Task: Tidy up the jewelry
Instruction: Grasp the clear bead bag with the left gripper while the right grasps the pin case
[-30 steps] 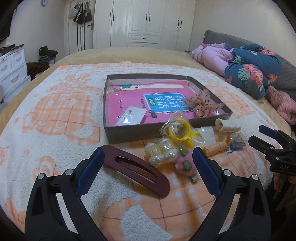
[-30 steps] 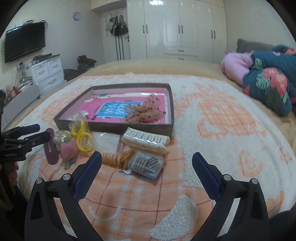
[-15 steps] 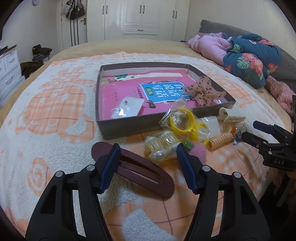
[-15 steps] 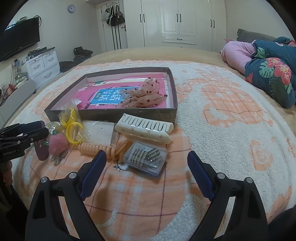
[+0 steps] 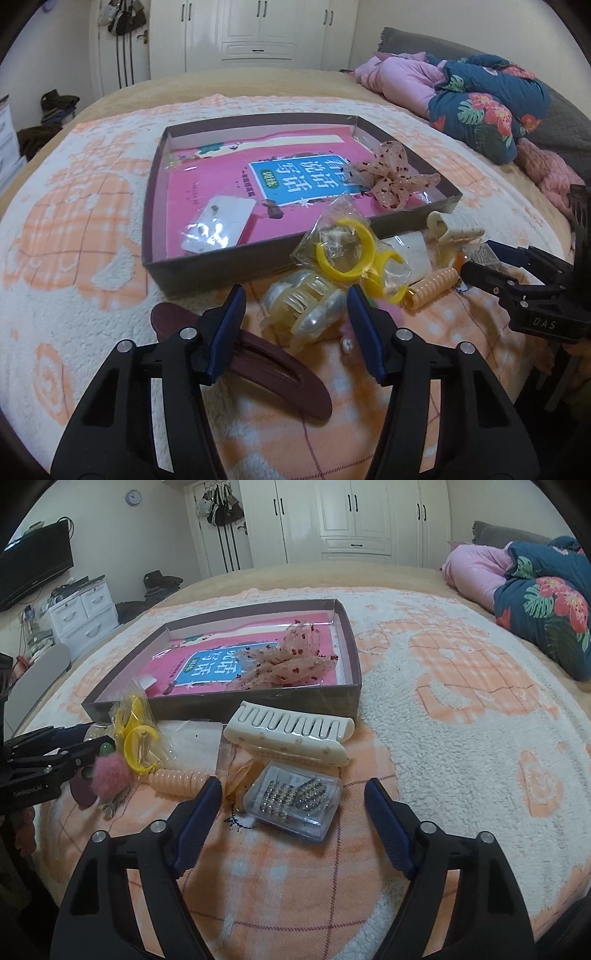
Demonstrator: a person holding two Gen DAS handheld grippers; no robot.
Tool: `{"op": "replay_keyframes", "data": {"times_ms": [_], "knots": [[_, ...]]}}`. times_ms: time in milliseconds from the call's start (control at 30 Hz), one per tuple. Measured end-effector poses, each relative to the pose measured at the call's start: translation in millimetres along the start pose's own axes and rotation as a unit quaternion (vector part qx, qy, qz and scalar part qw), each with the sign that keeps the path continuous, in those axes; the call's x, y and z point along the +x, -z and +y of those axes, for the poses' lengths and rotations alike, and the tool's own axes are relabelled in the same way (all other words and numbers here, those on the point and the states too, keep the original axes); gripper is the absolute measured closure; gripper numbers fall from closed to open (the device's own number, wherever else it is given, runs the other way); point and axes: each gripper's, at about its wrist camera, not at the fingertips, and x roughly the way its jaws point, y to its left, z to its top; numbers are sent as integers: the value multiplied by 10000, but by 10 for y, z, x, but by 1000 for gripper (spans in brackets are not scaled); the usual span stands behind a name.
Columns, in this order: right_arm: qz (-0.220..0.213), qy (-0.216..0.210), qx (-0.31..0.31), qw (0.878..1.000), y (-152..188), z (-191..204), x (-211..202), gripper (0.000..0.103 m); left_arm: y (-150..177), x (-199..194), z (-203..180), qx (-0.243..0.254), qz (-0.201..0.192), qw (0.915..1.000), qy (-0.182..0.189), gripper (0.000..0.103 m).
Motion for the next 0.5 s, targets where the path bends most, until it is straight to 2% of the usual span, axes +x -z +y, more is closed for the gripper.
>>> {"op": "replay_keyframes", "data": {"times_ms": [67,133,200,233,500], "knots": [[37,-49,55,10000,-6,-17,26,34,-14,9,-16,-10,0,10000,85,67],[46,-105,94,9999,-9,-28,36,39,-8,13,-36,20,2,10000,61,68],[57,-164,81,9998,-7,-19,40,51,6,-2,-33,8,-4,10000,66,68],[59,-198,71,9998,-5,-11,40,53,7,-4,-30,-19,-13,10000,73,68],[-217,70,-314,9992,17,89,-99,53,7,-206,84,-305,-328,9990,47,68]]}}
